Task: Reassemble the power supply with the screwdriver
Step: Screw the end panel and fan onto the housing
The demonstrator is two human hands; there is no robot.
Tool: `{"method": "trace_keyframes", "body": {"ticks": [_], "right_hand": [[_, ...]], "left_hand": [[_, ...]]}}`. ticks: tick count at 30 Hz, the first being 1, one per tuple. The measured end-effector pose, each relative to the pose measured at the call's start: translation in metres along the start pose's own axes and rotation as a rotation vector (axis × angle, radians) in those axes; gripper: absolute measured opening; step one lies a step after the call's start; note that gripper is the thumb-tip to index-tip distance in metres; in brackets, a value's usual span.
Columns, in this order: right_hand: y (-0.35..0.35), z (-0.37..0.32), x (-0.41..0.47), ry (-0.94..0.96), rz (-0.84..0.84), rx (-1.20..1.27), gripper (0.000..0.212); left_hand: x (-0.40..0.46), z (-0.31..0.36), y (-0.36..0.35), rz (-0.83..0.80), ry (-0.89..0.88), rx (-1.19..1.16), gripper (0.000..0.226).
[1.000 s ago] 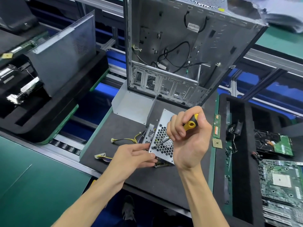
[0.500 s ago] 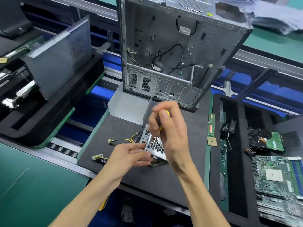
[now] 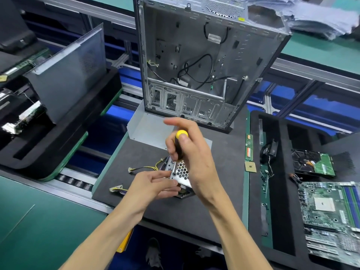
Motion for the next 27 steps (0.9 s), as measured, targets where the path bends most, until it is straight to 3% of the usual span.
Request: {"method": "trace_keyframes", "body": {"ticks": [3,9,13,17,19,21,27], "right_hand": [[-0.001,0.004,0.001,-0.058,-0.039,-0.006,0.038],[-0.003,-0.01,0.001,0.075,-0.019,-0.08,0.014],[0.006,-0.009,0.005,0.076,0.097,-0.035,0.031],[0.005,0.003,0.006,-0.027,0.047,0.05,0.007],[0.001,0.006,0.008,-0.107,-0.015,0.053,0.03],[0.002,0.006,0.009,-0.131,-0.039,0.062,0.036],[0.001,-0.006,0.005,0.012,-0.047,0.07,0.006]], "left_hand": [[0.0,0.0,0.002,0.018,0.006,-0.007,0.048],[0.001,-0.001,0.004,-0.012,0.018,0.02,0.048],[0.001,0.0,0.006,0.013,0.02,0.008,0.051],[0.0,-0.001,0.003,0.001,0.021,0.012,0.049],[0.001,-0.001,0.005,0.018,0.025,0.004,0.046],[0.0,0.0,0.006,0.026,0.028,0.003,0.045],[0.0,-0.001,0.006,0.021,0.019,0.011,0.047]]}}
Point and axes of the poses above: each hand's wrist, its own x-axis towards the middle knuckle, its own y-axis out of the back of the hand, z = x × y, the point moved 5 cm from there along x, towards the middle knuckle, and after that the axes turned 6 degrees about -y, right-handed, at the moved point
